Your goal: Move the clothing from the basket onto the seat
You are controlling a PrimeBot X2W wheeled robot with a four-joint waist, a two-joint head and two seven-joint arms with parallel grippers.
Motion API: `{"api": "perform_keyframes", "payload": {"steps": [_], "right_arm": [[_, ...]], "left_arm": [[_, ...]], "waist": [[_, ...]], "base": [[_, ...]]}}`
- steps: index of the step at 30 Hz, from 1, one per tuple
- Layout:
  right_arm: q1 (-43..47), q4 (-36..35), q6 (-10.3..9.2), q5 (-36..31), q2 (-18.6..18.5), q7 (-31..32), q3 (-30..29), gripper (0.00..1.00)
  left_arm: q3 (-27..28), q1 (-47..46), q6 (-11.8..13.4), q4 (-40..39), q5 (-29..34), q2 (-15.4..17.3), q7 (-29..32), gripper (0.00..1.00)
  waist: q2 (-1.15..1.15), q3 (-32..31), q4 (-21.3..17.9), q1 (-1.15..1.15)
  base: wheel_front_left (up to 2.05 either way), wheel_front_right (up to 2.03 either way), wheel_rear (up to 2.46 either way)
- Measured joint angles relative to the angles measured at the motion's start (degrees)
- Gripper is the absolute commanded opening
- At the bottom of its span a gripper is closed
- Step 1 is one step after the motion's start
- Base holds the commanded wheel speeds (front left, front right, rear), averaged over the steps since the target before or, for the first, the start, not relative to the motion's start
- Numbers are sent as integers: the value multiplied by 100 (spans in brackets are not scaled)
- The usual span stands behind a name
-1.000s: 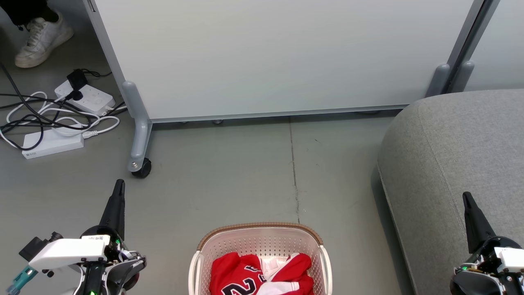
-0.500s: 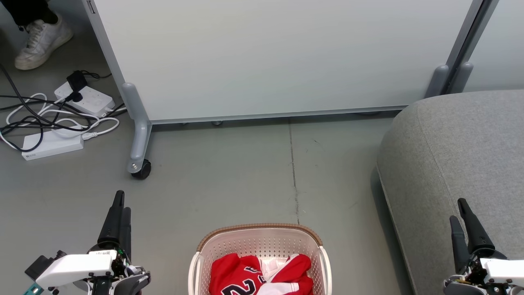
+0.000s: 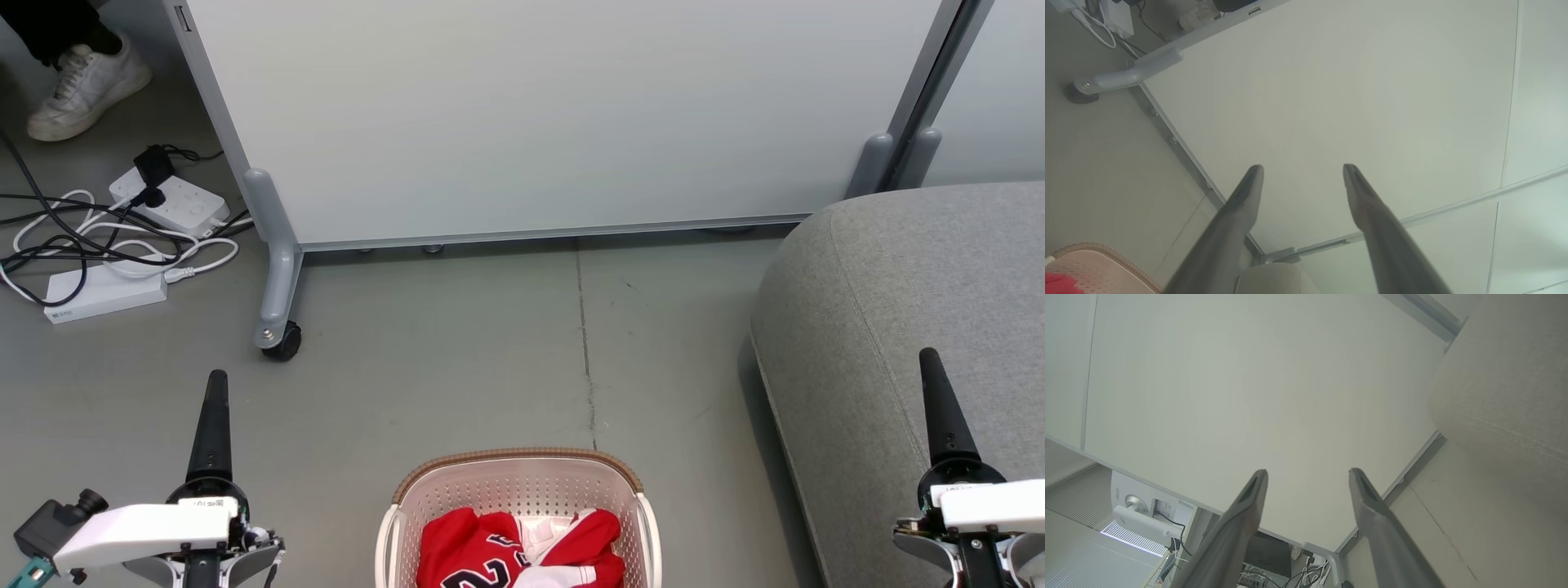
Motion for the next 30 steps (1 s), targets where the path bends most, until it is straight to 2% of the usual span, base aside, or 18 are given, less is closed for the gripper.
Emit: {"api": "perform_keyframes", "payload": {"steps": [21, 30], "right_arm": [[0, -347, 1, -2299, -22, -394, 491, 100], [0, -272, 1, -3026, -33, -544, 693, 100]], "left_arm": [[-167, 209, 1, -579, 1725, 12, -405, 100], [-471, 230, 151, -812, 2496, 16, -528, 100]], "waist": [[0, -43, -13, 0], [0, -51, -30, 0]], "base": [[0, 0, 0], [0, 0, 0]]}}
